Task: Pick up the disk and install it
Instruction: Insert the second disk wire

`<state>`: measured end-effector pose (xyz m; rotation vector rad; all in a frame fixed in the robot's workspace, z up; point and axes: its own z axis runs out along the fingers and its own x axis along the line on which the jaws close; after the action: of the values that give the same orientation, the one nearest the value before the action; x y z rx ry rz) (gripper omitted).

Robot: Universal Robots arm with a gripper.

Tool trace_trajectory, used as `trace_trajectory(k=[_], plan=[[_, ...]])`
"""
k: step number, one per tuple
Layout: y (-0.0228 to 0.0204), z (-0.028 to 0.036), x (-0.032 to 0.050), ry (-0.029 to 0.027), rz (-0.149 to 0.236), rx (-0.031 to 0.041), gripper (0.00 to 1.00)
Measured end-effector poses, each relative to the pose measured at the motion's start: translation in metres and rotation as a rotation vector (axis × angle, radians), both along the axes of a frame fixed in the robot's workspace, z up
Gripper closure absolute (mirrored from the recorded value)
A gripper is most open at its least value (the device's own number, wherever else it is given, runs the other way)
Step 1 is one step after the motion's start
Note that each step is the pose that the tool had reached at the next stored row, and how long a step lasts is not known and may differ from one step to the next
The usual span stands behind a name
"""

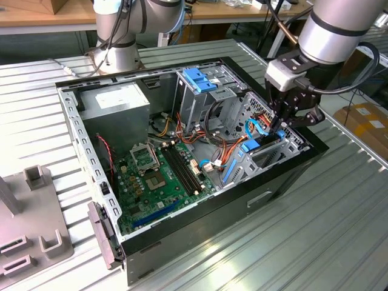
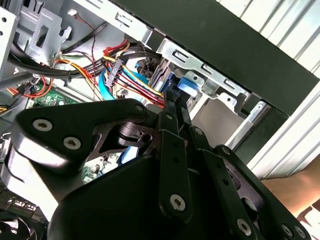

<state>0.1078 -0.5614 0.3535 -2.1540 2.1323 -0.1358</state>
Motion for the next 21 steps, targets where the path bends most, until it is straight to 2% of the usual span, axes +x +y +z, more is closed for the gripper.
trace_trajectory(k=[6, 7, 15, 16, 17, 21], plan=[[0.0000, -0.0006, -0.0001, 0.0004, -0.023, -0.0001, 0.84], [0.0001, -0.0006, -0.0002, 0.0047, -0.023, -0.0001, 0.84], [0.0000, -0.0006, -0.0001, 0.0082, -0.023, -0.0002, 0.84], [0.0000, -0.0006, -0.0001, 0.0098, -0.023, -0.0002, 0.84], [0.0000, -0.0007, -0.0001, 0.0180, -0.023, -0.0002, 0.84], [0.0000, -0.0008, 0.0000, 0.0245, -0.023, -0.0005, 0.84]])
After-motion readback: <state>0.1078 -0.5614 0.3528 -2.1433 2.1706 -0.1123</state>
